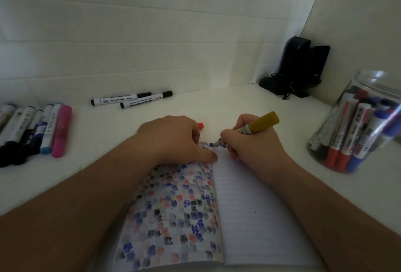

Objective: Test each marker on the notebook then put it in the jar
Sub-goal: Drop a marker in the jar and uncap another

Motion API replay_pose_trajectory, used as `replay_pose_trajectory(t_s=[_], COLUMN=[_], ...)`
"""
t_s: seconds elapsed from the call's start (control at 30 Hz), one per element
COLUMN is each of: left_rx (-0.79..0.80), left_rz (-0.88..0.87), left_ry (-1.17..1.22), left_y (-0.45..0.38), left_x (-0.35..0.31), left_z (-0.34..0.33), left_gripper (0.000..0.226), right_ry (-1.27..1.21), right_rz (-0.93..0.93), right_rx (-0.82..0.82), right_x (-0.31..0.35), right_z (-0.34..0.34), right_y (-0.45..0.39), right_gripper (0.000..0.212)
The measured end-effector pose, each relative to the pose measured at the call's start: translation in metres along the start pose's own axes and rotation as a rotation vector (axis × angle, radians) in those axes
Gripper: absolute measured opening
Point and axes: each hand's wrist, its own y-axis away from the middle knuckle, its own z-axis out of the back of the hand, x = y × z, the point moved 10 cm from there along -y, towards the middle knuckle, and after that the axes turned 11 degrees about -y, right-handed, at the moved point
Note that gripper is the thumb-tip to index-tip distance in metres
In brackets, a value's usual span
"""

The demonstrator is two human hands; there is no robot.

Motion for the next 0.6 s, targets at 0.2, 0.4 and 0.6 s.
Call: replay_pose_trajectory(t_s=[0.2,0.4,0.6], left_rx=[0.005,0.002,0.0], left_rz=[-0.004,-0.003,-0.009], left_ry=[-0.027,-0.042,-0.058], left_y=[0.0003,-0.0002,-0.0009], left_x=[-0.0035,-0.0042,-0.0054], left_z=[0.0007,-0.0007,-0.0011], left_gripper=[0.057,0.058,0.058], right_ry=[0.046,0.137,0.076], right_rz=[0.03,0.065,0.035], right_rx=[0.001,0.006,-0.011], right_x=[0.0026,0.0061,0.0049], right_z=[-0.0024,-0.0035,0.0005], right_y=[0.0007,0.0002,-0.0001], right_gripper=[0.021,0.024,0.023])
